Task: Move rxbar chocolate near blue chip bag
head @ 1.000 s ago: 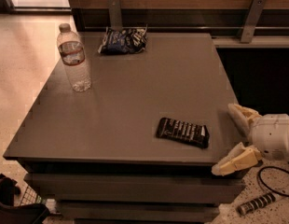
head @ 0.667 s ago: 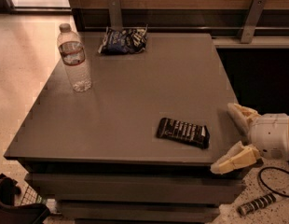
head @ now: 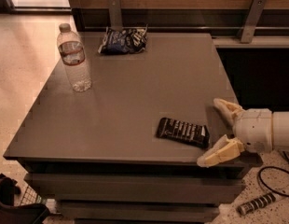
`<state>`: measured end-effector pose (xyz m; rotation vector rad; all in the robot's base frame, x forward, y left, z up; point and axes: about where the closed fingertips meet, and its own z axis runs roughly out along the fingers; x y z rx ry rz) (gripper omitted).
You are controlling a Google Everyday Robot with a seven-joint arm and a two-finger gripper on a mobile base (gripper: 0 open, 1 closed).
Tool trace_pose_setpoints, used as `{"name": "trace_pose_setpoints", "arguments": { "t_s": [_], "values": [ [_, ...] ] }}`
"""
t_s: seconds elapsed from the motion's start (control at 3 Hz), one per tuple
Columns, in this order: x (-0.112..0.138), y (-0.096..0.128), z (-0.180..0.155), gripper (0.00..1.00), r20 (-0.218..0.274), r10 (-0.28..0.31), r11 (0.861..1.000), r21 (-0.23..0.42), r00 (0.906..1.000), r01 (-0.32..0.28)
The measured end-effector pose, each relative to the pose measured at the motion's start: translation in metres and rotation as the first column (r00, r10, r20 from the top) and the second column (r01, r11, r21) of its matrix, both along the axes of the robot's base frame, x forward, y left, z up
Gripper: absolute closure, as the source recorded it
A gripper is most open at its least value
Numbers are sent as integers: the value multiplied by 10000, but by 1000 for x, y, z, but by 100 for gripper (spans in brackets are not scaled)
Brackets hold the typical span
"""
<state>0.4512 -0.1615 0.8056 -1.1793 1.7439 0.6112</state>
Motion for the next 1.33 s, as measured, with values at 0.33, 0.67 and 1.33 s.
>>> {"name": "trace_pose_setpoints", "arguments": {
  "t_s": [0.33,0.67,1.33],
  "values": [
    [-1,17,1,0,72,284,9991,312,9996,-286],
    [-2,28,8,0,278,396,9977,533,9988,-411],
    [2,35,5,13,212,493,9965,659,9986,-506]
  ]
}}
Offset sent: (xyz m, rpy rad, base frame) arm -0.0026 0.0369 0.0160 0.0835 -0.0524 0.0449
